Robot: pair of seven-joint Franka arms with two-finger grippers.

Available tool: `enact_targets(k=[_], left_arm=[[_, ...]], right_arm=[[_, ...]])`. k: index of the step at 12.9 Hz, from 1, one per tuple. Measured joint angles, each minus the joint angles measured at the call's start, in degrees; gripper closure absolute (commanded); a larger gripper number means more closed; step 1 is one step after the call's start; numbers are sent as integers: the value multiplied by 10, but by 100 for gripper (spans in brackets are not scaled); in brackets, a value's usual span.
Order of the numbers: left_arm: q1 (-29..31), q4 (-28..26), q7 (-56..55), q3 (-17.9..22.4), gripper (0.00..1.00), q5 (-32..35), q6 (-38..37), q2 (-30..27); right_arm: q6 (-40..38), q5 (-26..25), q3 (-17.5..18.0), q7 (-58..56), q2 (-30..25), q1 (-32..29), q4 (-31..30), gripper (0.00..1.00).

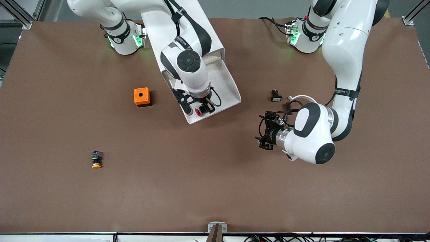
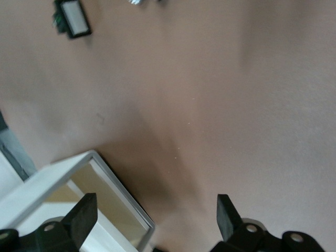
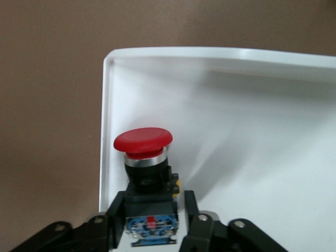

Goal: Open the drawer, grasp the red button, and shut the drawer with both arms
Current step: 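Lift the red button out with the right gripper while the left gripper releases, then push the drawer shut with the left gripper while the right gripper lowers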

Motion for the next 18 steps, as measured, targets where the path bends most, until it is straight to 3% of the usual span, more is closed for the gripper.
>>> enact_targets(k=[2, 5, 9, 14, 18], left_arm=[[0, 0, 48, 0, 0, 29, 2, 0], [-1, 0, 71, -2, 0, 72, 5, 0], [-25, -1, 100, -12, 0, 87, 92, 0], [-113, -12, 178, -16, 0, 145, 223, 25], [-169, -10, 197, -17, 0, 178, 245, 36]], right_arm=[[0, 0, -1, -12, 0, 0, 0, 97], [-13, 0, -6, -45, -2, -5, 9, 98], [-58, 11, -9, -137, -18, -57, 40, 98], [-95, 30, -14, -361, -37, -150, 42, 98], [-103, 26, -27, -595, -34, -218, 36, 98]])
